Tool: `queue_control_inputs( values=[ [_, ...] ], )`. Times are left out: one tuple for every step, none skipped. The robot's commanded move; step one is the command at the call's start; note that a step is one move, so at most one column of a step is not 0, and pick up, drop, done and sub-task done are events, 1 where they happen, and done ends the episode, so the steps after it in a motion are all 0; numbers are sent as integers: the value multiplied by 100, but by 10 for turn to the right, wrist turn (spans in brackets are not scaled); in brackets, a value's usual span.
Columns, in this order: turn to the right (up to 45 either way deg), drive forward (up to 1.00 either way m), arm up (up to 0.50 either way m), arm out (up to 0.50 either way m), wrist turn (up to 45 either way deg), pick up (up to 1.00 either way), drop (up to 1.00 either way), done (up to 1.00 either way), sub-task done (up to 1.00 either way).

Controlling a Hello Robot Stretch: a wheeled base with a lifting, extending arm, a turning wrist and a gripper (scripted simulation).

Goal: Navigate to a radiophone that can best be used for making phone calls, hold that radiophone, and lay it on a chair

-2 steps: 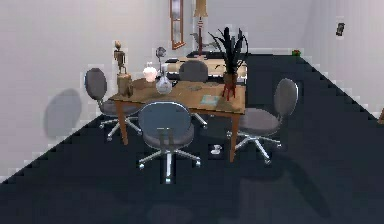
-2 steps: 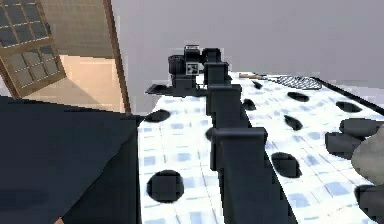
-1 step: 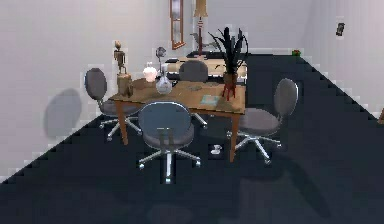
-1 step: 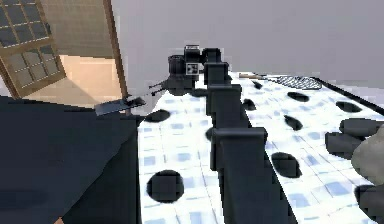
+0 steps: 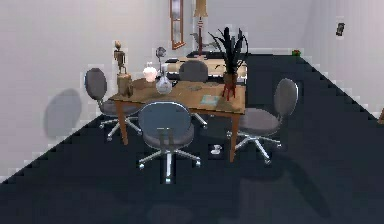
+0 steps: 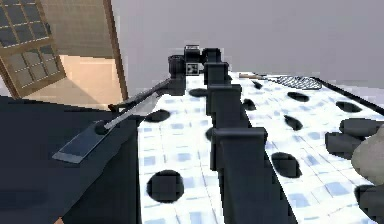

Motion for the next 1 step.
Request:
queue_control_inputs(
  values=[
    [0, 0, 0, 0, -390, 0, 0, 0, 0]
  ],
)
